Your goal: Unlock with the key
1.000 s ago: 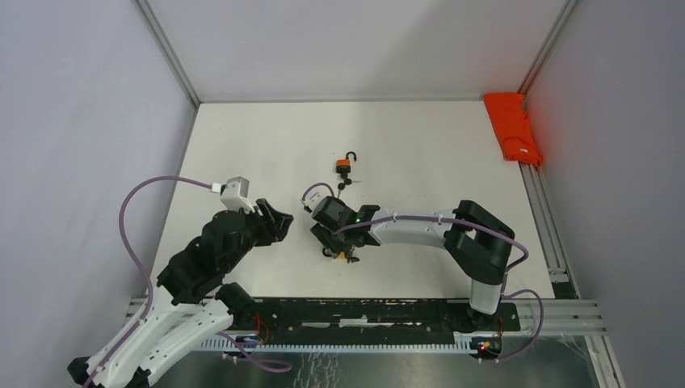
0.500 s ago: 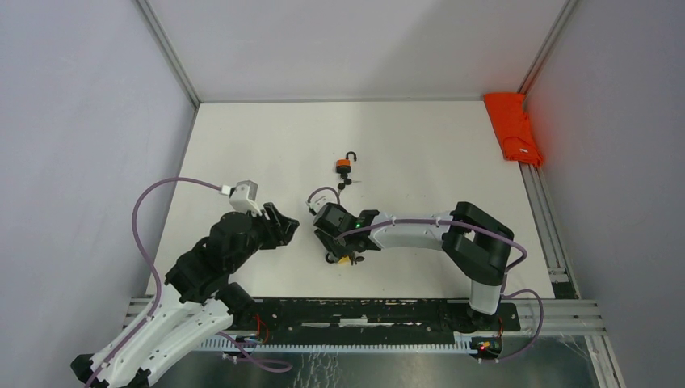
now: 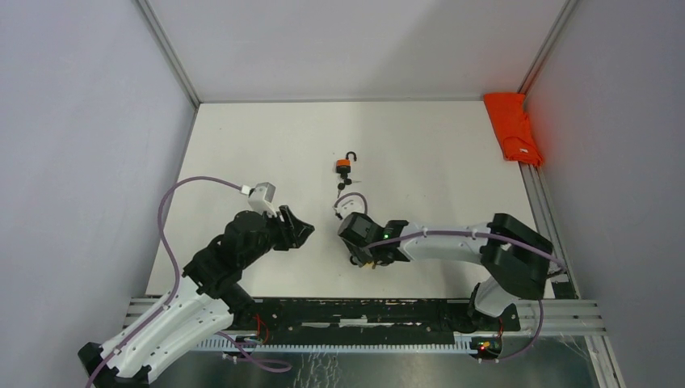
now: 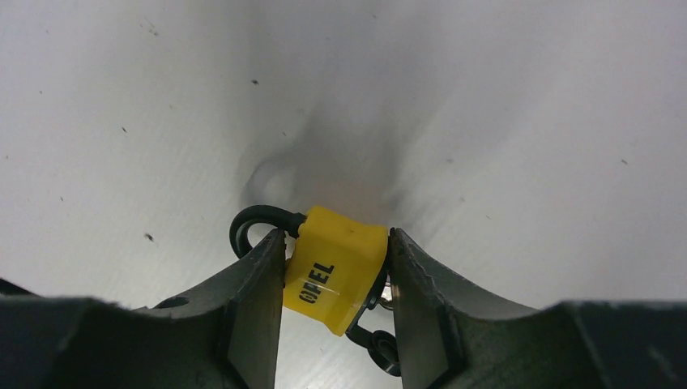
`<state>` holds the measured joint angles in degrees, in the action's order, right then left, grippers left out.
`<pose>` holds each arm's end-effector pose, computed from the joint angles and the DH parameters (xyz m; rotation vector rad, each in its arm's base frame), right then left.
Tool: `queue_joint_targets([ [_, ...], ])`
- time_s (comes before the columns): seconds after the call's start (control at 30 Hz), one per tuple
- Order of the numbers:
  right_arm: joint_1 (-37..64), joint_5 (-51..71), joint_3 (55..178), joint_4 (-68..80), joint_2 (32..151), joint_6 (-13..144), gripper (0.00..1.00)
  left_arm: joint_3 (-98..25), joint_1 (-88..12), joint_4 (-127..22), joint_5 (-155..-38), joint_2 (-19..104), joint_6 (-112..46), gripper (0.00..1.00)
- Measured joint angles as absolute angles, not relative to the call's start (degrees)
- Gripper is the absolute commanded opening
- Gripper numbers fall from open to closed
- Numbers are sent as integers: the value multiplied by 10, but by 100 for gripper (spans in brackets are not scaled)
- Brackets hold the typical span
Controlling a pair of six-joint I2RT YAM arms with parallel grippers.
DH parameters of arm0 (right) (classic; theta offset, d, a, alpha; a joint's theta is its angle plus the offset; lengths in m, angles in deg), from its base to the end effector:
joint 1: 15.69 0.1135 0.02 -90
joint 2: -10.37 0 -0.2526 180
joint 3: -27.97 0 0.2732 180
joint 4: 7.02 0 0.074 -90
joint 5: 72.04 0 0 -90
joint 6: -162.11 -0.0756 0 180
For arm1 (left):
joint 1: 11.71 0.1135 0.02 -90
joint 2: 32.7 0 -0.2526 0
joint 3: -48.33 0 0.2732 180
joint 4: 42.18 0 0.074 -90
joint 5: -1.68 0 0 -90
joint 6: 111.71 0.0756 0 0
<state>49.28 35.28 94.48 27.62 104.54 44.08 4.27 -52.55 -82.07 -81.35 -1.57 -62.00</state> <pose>0.1678 0.3061 0.1092 -0.7278 2.4856 0.1915 0.1595 -0.1257 0.2377 -0.0691 2.1232 -0.7484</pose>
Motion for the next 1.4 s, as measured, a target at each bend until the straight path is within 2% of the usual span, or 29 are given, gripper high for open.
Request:
queue_joint_targets([
  [0.2, 491, 371, 879, 251, 936, 446, 0, 53, -525, -731, -891, 6, -620, 58],
  [0.37, 491, 380, 846, 208, 863, 461, 0, 49, -525, -647, -993, 89, -619, 48],
  [0.7, 491, 354, 823, 178, 719, 541, 0, -22, -525, -598, -1135, 240, -598, 47],
  [1.0, 491, 301, 824, 174, 699, 603, 0, -69, -525, -564, -1232, 343, -581, 49],
  [1.4, 492, 274, 826, 184, 678, 633, 0, -96, -524, -564, -1318, 388, -550, 50],
])
